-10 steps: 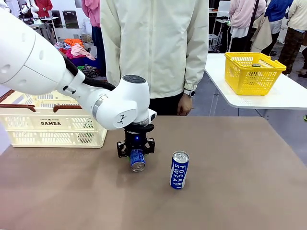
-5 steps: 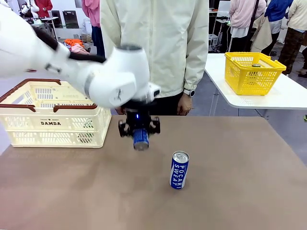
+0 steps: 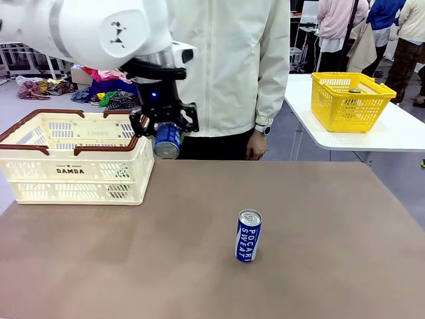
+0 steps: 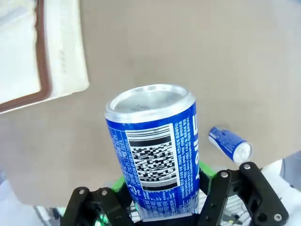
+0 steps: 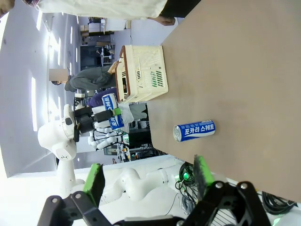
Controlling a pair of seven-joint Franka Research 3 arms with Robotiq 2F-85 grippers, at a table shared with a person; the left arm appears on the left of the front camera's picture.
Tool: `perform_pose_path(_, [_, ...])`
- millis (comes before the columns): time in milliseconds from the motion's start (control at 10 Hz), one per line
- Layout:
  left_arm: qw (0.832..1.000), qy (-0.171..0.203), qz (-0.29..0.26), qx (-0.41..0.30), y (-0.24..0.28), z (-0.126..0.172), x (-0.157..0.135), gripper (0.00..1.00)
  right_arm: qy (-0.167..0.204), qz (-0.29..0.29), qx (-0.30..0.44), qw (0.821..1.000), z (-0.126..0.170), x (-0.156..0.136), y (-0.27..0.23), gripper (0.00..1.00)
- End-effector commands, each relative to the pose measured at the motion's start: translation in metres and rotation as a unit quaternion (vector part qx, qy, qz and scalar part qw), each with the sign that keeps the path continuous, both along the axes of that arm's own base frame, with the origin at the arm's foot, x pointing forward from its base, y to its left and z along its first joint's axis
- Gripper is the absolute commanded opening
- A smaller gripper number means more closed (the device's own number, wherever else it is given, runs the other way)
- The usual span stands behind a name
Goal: Place the drinks into the Shopping basket.
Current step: Pick up one drink and place it into the Shopping basket.
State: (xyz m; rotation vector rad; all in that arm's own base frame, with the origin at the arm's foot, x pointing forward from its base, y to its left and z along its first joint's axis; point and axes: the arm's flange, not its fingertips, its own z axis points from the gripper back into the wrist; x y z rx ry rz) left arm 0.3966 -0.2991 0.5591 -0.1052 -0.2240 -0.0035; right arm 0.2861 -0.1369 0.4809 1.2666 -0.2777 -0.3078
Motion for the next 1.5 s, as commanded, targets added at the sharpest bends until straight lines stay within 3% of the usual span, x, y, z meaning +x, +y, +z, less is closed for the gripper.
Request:
perform_pose_path(0, [1.0,0.006,-0.022,0.001,-0.015,-0.007,-0.004,0.0,0.002,-0.006,0.012,1.0,0.007,0.002,0.0,1.0])
perform_pose_path(500, [1.0,0.009,-0.02,0.01,-0.019,-0.014,-0.007,0.0,0.002,-0.006,0.012,1.0,0.007,0.002,0.0,1.0])
perform_pose_path(700, [0.999,-0.046,0.002,-0.013,0.026,0.01,0.046,0.0,0.002,-0.006,0.012,1.0,0.007,0.002,0.0,1.0])
perform_pose_path(900, [0.999,-0.04,-0.007,-0.032,0.104,0.018,0.125,0.0,0.002,-0.006,0.012,1.0,0.007,0.002,0.0,1.0])
perform_pose_path(1100, [0.999,-0.001,-0.006,-0.049,0.174,0.003,0.174,0.0,0.002,-0.006,0.012,1.0,0.007,0.002,0.0,1.0])
perform_pose_path(1200, [0.998,0.023,-0.029,-0.058,0.211,-0.005,0.186,0.0,0.002,-0.006,0.012,1.0,0.007,0.002,0.0,1.0])
perform_pose_path(1400, [0.997,0.062,-0.012,-0.032,0.274,-0.039,0.195,0.0,0.002,-0.006,0.012,1.0,0.007,0.002,0.0,1.0])
